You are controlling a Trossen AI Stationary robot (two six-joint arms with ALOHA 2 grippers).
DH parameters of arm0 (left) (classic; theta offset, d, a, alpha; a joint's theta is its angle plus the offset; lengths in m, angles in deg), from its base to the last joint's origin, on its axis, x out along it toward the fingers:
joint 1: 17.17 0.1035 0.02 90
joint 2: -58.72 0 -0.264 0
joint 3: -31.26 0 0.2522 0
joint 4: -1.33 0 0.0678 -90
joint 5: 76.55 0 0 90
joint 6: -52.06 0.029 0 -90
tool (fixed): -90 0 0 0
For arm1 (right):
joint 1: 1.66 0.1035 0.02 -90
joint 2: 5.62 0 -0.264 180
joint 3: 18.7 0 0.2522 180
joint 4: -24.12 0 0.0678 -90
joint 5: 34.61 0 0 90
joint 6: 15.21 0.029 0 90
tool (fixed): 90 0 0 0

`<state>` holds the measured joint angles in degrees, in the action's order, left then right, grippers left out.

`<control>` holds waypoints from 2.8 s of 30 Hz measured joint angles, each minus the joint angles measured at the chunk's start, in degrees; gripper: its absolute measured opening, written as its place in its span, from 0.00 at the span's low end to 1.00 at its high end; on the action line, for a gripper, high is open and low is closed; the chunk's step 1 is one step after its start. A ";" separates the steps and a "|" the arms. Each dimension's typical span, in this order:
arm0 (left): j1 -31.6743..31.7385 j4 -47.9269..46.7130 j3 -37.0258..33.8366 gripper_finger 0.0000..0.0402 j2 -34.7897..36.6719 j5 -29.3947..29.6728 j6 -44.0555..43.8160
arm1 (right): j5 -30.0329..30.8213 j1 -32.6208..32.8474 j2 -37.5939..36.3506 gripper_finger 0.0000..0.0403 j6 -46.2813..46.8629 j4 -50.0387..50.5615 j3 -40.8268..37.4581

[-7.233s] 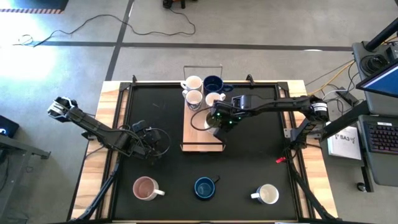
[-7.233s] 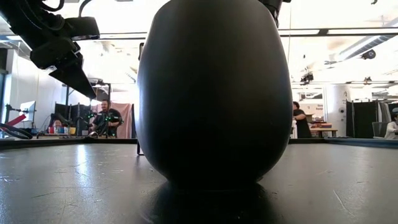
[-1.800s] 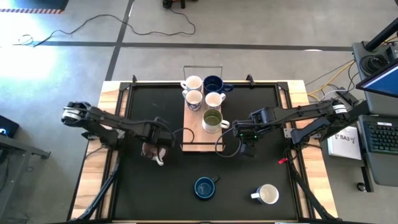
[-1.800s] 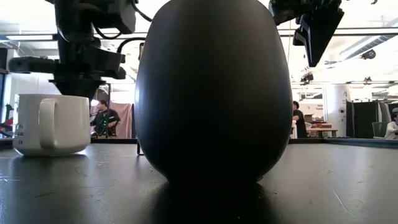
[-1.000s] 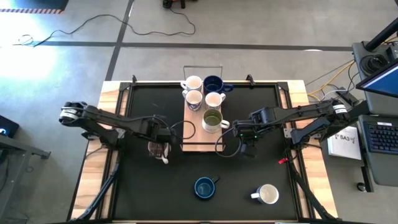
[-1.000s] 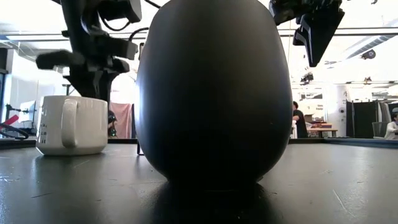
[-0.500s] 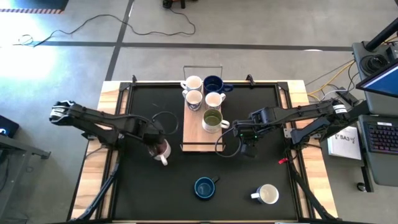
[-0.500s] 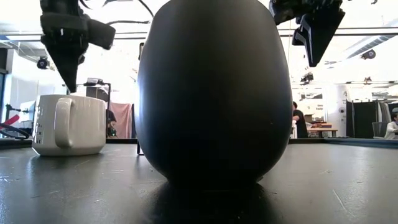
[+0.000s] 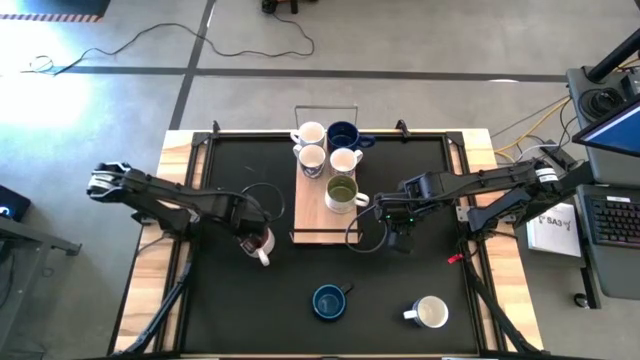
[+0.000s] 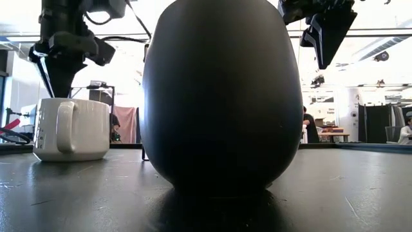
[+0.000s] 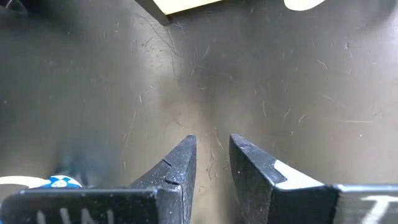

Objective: Place coffee mugs
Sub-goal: Put the pink mug on the shelf

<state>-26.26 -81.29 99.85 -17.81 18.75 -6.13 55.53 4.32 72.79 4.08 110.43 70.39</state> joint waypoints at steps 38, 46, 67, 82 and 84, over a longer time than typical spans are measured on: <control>16.43 27.13 -4.28 0.05 -1.86 9.71 63.01 | 0.00 0.00 0.00 0.21 0.23 -1.30 -0.13; 16.68 29.42 -4.28 0.05 -1.86 10.27 61.51 | 0.00 0.00 0.00 0.21 0.17 -1.29 -0.13; 16.70 27.78 -0.62 0.06 -1.86 12.01 44.18 | 0.00 0.00 0.00 0.21 -0.42 -1.28 -0.15; 16.63 12.30 1.78 0.10 -1.86 7.19 29.64 | 0.00 0.00 0.00 0.21 -1.30 -1.26 -0.15; 16.61 12.58 1.78 0.13 -1.86 7.10 28.00 | 0.00 0.00 0.00 0.21 -2.13 -1.30 -0.15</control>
<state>-9.64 -68.71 101.62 -19.67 25.85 21.87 55.53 4.32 72.79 1.95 109.13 70.24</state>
